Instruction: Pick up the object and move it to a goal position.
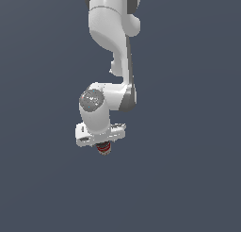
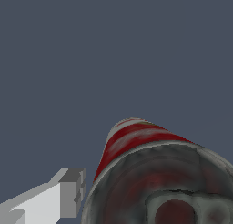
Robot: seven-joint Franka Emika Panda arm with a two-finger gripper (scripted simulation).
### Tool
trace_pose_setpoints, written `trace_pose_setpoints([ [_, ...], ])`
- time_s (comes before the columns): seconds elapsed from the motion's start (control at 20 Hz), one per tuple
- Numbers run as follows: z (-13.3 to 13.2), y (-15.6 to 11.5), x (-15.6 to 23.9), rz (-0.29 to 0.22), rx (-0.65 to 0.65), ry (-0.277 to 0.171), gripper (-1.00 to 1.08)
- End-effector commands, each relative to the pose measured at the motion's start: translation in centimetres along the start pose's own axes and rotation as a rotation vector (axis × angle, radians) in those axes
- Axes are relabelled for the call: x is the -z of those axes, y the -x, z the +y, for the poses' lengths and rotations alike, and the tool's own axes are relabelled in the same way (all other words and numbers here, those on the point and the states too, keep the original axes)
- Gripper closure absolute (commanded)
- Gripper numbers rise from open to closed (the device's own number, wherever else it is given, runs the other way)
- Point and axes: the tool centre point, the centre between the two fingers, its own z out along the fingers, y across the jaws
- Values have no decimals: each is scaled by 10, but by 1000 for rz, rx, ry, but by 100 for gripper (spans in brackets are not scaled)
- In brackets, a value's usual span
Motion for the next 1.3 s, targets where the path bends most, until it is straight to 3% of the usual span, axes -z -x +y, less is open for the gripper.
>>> trace_pose_setpoints([
  [0.0, 0, -1, 0, 1, 0, 1, 108],
  [0.75, -4, 2, 3, 0, 0, 0, 108],
  [1.25, -40, 17, 30, 0, 0, 0, 108],
])
